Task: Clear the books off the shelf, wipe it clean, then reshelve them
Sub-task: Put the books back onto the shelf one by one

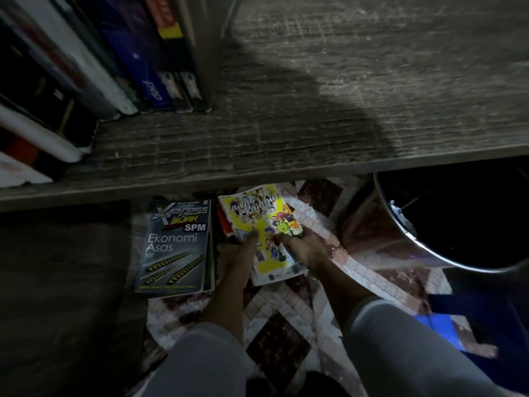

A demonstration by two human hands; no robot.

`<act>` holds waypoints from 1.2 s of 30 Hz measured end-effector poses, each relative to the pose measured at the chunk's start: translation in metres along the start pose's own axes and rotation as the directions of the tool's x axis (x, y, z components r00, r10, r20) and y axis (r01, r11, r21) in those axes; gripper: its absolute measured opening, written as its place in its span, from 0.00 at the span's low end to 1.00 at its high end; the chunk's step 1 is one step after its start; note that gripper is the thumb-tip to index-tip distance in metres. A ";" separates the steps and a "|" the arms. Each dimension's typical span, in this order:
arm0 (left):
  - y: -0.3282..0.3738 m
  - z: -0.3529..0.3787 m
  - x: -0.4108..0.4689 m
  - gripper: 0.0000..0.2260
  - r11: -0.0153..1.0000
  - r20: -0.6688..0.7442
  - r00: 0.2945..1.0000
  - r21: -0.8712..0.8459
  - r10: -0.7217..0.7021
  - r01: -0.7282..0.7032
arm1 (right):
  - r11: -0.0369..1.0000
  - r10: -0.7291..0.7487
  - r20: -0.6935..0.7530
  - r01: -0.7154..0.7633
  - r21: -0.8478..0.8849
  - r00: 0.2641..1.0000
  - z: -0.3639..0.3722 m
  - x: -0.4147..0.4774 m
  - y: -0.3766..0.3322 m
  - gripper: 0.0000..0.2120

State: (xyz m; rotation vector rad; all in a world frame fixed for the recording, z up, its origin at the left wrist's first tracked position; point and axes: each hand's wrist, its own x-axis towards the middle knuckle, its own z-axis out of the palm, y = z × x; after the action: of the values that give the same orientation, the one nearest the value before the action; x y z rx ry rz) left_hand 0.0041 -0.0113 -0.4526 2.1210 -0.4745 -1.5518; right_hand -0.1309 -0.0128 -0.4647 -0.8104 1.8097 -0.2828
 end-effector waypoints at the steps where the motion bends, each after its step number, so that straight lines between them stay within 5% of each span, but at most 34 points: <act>1: 0.005 0.000 -0.001 0.44 0.998 -0.043 0.998 0.059 0.040 -0.037 | 0.998 -0.009 -0.019 0.007 -0.059 1.000 -0.004 -0.009 -0.007 0.49; 4: 0.017 -0.002 -0.003 0.34 0.987 -0.102 0.989 0.129 0.105 -0.092 | 0.987 -0.008 -0.036 0.002 -0.159 0.999 -0.013 -0.016 -0.016 0.42; 9: 0.034 -0.010 -0.012 0.32 0.994 0.020 0.999 0.109 0.028 -0.031 | 0.963 -0.052 0.040 0.061 -0.263 0.998 -0.021 -0.031 -0.031 0.34; 12: 0.047 -0.013 -0.028 0.19 0.997 0.067 0.998 0.073 0.002 -0.007 | 0.903 -0.135 -0.023 0.113 -0.415 0.991 -0.033 -0.049 -0.047 0.35; 21: 0.058 -0.032 -0.122 0.21 0.997 0.104 0.995 0.075 0.008 -0.016 | 0.827 -0.176 -0.102 0.090 -0.555 0.979 -0.069 -0.141 -0.070 0.37; 28: 0.051 -0.060 -0.206 0.11 0.986 0.257 0.958 0.076 0.126 -0.150 | 0.772 -0.234 -0.081 0.135 -0.622 0.969 -0.097 -0.239 -0.081 0.27; 36: 0.038 -0.097 -0.306 0.05 0.963 0.311 0.912 -0.037 0.267 -0.269 | 0.738 -0.344 -0.202 0.131 -0.662 0.917 -0.116 -0.344 -0.074 0.30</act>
State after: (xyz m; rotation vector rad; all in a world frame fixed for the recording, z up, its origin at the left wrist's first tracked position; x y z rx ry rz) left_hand 0.0042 0.1356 -0.1648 1.7268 -0.8423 -1.7267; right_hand -0.1426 0.1337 -0.1244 -1.5694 2.1303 0.0681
